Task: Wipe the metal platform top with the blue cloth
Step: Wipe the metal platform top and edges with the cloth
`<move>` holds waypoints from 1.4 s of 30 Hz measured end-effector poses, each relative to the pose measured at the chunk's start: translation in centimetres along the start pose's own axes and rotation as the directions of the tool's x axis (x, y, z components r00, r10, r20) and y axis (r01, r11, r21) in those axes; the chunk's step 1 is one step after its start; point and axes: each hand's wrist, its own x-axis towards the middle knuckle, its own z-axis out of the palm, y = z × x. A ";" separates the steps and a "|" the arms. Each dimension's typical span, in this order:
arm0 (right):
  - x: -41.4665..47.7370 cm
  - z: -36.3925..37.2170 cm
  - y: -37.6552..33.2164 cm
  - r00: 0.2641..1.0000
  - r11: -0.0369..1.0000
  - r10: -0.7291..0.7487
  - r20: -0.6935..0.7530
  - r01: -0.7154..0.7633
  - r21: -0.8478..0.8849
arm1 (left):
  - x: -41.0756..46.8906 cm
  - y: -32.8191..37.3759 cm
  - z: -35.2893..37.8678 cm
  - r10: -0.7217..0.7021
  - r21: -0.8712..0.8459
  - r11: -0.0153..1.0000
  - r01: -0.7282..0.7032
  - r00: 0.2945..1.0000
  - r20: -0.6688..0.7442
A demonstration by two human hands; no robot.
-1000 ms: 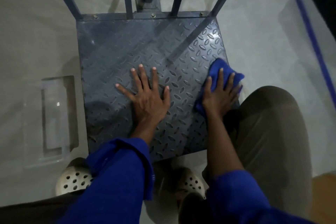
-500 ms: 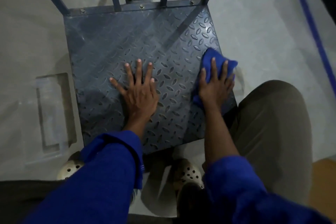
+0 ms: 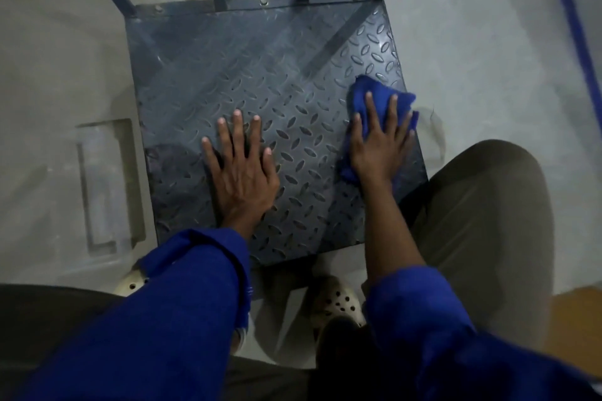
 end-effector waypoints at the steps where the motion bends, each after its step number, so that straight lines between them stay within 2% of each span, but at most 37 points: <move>1: 1.2 0.3 -1.7 0.999 0.999 -0.035 0.014 0.035 -0.008 | 0.0 0.0 0.0 -0.001 -0.003 1.000 0.001 1.000 -0.005; 3: 0.6 1.2 -5.3 0.969 0.970 -0.240 0.054 0.242 -0.028 | 0.1 0.2 -0.1 -0.011 -0.002 1.000 0.011 1.000 -0.004; 5: -3.3 2.2 -6.4 0.881 0.884 -0.465 0.090 0.467 -0.006 | 0.2 0.4 -0.2 -0.018 0.001 1.000 0.018 1.000 0.011; 6: -5.5 2.3 -5.5 0.852 0.856 -0.515 0.096 0.517 0.003 | 0.2 0.4 -0.2 -0.017 0.006 1.000 0.017 1.000 0.014; 7: -6.9 2.3 -4.0 0.855 0.858 -0.510 0.096 0.513 -0.004 | 0.2 0.4 -0.2 -0.012 0.012 1.000 0.012 1.000 0.016; 9: -6.4 1.5 -0.3 0.924 0.925 -0.376 0.060 0.379 -0.030 | 0.1 0.2 -0.2 -0.004 0.019 1.000 0.003 1.000 0.018; 11: -2.6 0.1 2.0 0.994 0.994 -0.106 -0.034 0.106 -0.006 | 0.0 0.3 -0.2 0.000 0.017 1.000 -0.001 1.000 0.004; 13: 1.3 -0.8 1.9 0.982 0.984 0.164 -0.088 -0.157 0.084 | -0.1 0.4 -0.4 0.002 0.014 1.000 -0.002 1.000 -0.004; 14: 2.3 -0.9 0.8 0.976 0.975 0.207 -0.072 -0.199 0.100 | -0.1 0.3 -0.4 0.004 0.012 1.000 -0.004 1.000 -0.008; 15: 2.4 -0.6 -0.7 0.990 0.989 0.133 -0.050 -0.130 0.069 | -0.1 0.3 -0.3 0.005 0.013 1.000 -0.005 1.000 -0.009; 16: 1.7 -0.1 -2.3 0.999 0.999 -0.044 -0.021 0.044 0.009 | 0.0 0.3 -0.3 0.006 0.018 1.000 -0.006 1.000 -0.006; 17: 0.4 0.7 -3.7 0.960 0.960 -0.278 0.025 0.278 -0.039 | 0.0 0.3 -0.4 0.004 0.025 1.000 -0.004 1.000 -0.001; 18: -1.0 1.4 -4.5 0.855 0.855 -0.511 0.088 0.516 -0.044 | 0.1 0.4 -0.4 -0.002 0.034 0.999 0.002 1.000 0.006; 19: -2.4 2.0 -4.6 0.724 0.729 -0.675 0.142 0.684 -0.017 | 0.1 0.4 -0.5 -0.007 0.044 0.999 0.007 1.000 0.012; 20: -3.1 2.2 -4.2 0.634 0.643 -0.756 0.164 0.765 0.010 | 0.1 0.5 -0.5 -0.009 0.052 0.999 0.008 1.000 0.018; 21: -2.6 1.8 -3.4 0.608 0.618 -0.780 0.148 0.785 0.032 | 0.1 0.5 -0.5 -0.009 0.051 0.999 0.008 1.000 0.019; 22: -1.2 1.4 -2.4 0.645 0.652 -0.755 0.122 0.758 0.029 | 0.0 0.5 -0.5 -0.009 0.046 0.999 0.008 1.000 0.017; 23: 0.3 0.8 -1.2 0.723 0.726 -0.683 0.101 0.687 -0.004 | 0.0 0.5 -0.5 -0.006 0.038 0.999 0.005 1.000 0.014; 25: 3.2 -0.7 1.3 0.922 0.921 -0.387 0.020 0.387 -0.041 | -0.1 0.5 -0.5 0.004 0.028 1.000 -0.004 1.000 0.006; 26: 3.9 -1.2 2.0 0.980 0.980 -0.200 -0.024 0.200 -0.008 | -0.1 0.5 -0.5 0.004 0.023 1.000 -0.004 1.000 0.003; 27: 3.8 -1.3 1.9 0.998 0.999 -0.042 -0.055 0.044 0.033 | -0.2 0.5 -0.5 0.001 0.019 1.000 -0.001 1.000 0.001; 28: 2.7 -0.9 1.0 0.996 0.998 0.046 -0.073 -0.042 0.048 | -0.1 0.5 -0.5 -0.003 0.018 1.000 0.003 1.000 0.001; 29: 0.8 -0.3 -0.2 0.996 0.999 0.041 -0.082 -0.039 0.031 | -0.1 0.5 -0.5 -0.005 0.018 1.000 0.005 1.000 0.002; 31: -4.3 1.3 -3.0 0.983 0.984 -0.179 -0.047 0.179 -0.009 | 0.0 0.6 -0.4 -0.012 0.028 1.000 0.011 1.000 0.008; 33: -9.2 2.6 -4.3 0.889 0.890 -0.452 0.072 0.455 -0.024 | 0.1 0.6 -0.4 -0.019 0.054 0.998 0.018 1.000 0.015; 35: -9.9 2.7 -3.3 0.815 0.822 -0.564 0.131 0.569 -0.002 | 0.0 0.5 -0.4 -0.012 0.054 0.998 0.012 1.000 0.009; 37: -6.9 2.1 -0.9 0.863 0.867 -0.495 0.096 0.498 -0.001 | 0.1 0.5 -0.5 0.000 0.021 1.000 0.000 1.000 0.004; 40: -1.9 0.2 2.6 0.984 0.984 -0.179 -0.005 0.179 0.010 | 0.1 0.4 -0.6 0.004 -0.011 1.000 -0.004 1.000 0.000; 42: -0.5 -0.3 2.7 0.998 0.999 0.016 -0.053 -0.014 0.047 | 0.3 -0.3 -0.9 0.025 -0.034 0.999 -0.025 1.000 0.004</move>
